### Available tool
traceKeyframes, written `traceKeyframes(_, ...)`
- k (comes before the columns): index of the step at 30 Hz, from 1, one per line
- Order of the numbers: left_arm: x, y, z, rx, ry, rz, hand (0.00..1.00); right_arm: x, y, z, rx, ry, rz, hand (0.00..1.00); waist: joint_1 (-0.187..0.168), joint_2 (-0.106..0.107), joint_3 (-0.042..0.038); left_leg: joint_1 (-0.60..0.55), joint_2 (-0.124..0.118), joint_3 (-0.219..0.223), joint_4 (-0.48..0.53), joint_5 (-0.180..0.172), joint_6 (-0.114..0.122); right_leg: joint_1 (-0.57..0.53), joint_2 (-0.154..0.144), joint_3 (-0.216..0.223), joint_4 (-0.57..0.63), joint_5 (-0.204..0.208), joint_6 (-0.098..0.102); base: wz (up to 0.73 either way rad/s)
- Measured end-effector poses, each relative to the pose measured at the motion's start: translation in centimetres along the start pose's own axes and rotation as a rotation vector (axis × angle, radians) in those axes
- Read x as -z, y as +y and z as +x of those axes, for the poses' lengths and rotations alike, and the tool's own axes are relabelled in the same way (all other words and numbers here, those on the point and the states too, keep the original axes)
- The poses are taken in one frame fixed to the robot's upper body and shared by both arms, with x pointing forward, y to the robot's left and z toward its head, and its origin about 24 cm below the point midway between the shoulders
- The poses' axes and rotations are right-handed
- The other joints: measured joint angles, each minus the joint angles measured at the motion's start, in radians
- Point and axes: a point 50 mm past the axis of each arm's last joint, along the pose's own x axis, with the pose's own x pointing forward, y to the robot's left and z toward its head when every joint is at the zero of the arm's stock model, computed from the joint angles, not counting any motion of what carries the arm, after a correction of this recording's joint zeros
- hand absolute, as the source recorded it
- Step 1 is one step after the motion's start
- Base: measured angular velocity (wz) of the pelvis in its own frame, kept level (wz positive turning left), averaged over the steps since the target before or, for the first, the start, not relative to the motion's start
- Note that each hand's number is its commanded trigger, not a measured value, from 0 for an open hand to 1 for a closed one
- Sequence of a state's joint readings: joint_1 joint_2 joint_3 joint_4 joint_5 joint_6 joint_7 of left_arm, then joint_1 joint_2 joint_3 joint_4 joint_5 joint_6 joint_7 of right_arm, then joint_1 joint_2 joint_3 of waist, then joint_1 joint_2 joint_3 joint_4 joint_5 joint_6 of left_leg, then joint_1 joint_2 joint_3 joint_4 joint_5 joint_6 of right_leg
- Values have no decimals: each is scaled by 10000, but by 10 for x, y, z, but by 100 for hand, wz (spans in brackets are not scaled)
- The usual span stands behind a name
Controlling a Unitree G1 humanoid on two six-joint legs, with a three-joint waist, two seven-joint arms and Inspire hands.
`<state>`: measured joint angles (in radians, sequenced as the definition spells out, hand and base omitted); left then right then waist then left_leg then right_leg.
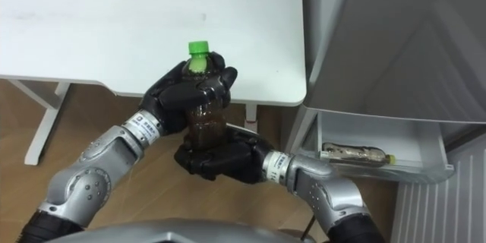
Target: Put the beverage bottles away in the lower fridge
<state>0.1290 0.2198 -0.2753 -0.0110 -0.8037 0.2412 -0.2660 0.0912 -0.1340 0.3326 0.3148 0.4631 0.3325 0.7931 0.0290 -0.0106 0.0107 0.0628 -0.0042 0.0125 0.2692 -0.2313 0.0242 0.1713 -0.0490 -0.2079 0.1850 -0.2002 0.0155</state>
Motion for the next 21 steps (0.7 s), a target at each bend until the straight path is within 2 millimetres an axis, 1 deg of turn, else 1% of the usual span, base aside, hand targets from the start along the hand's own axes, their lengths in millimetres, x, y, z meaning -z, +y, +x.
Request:
traceKeyframes(12,1,2,-1,-231,44,-798,100,-4,0,0,-30,217,-10,100,31,-18,-9,10,10,40,-13,0,-1,-19,3,28,2,0,0,0)
traceKeyframes(13,1,2,-1,-234,53,-801,88,-4,0,0,-29,225,-2,100,31,-24,-12,13,10,40,-13,0,-1,-18,3,29,2,0,0,0)
traceKeyframes(14,1,2,-1,-240,60,-805,0,-4,0,0,-28,229,2,100,35,-31,-13,17,10,42,-11,0,-1,-18,3,31,2,0,0,0)
traceKeyframes(19,1,3,-2,-231,52,-1018,0,-4,0,0,-34,235,-5,100,51,-42,-14,15,10,48,-18,0,-1,-12,2,34,1,0,0,0)
traceKeyframes(21,2,4,-2,-210,1,-1504,0,-4,0,-1,-52,223,-5,100,56,-41,-14,17,10,44,-14,0,-1,-3,4,28,1,0,-1,0)
